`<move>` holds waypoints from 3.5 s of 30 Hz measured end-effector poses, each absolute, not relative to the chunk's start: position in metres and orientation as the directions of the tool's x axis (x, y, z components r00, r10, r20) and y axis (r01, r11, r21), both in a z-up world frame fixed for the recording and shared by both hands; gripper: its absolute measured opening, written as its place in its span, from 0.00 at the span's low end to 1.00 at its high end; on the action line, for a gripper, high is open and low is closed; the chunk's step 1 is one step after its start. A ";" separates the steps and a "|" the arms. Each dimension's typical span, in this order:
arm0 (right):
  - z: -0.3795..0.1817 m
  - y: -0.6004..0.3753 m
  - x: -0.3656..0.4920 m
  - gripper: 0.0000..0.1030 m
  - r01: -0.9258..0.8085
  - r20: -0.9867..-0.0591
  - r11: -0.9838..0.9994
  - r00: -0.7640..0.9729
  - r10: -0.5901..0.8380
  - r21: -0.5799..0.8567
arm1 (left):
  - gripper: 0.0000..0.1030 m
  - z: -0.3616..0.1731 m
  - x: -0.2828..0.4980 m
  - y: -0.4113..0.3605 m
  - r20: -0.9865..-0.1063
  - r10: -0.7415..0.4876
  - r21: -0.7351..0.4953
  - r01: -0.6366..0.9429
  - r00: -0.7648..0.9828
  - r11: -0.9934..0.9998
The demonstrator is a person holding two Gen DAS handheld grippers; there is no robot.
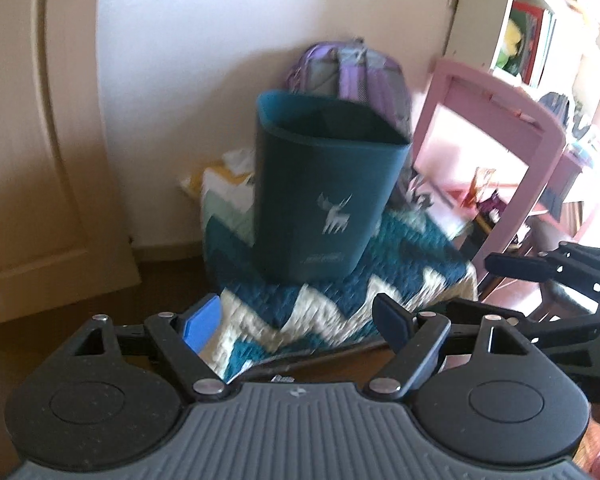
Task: Collect trash
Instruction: 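Move both tools back down toward the remaining trash on the floor, then grasp the orange mesh net with the left tool while the right tool grasps the white tissue, then carry the mesh net with the left tool while the right tool carries the tissue to the bin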
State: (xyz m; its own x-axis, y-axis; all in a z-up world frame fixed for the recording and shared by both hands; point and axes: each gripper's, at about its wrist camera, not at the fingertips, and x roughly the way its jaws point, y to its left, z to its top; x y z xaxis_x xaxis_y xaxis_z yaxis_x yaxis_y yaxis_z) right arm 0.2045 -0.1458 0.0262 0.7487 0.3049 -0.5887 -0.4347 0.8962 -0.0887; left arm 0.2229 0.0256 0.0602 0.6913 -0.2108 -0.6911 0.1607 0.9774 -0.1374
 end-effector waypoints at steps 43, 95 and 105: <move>-0.417 -0.050 0.355 0.57 -0.444 -0.975 0.894 0.168 0.145 0.057 | 0.99 -0.437 0.311 0.198 -0.988 -0.105 -0.097 0.078 0.112 0.992; -0.311 -0.059 0.330 0.00 -0.280 -0.921 0.944 0.292 0.258 0.176 | 0.09 -0.395 0.307 0.210 -0.975 -0.145 -0.164 -0.101 0.166 0.981; -0.198 -0.084 0.285 0.00 -0.304 -0.857 0.937 0.423 0.295 0.172 | 0.09 -0.256 0.296 0.191 -0.932 -0.152 -0.185 -0.070 0.328 0.980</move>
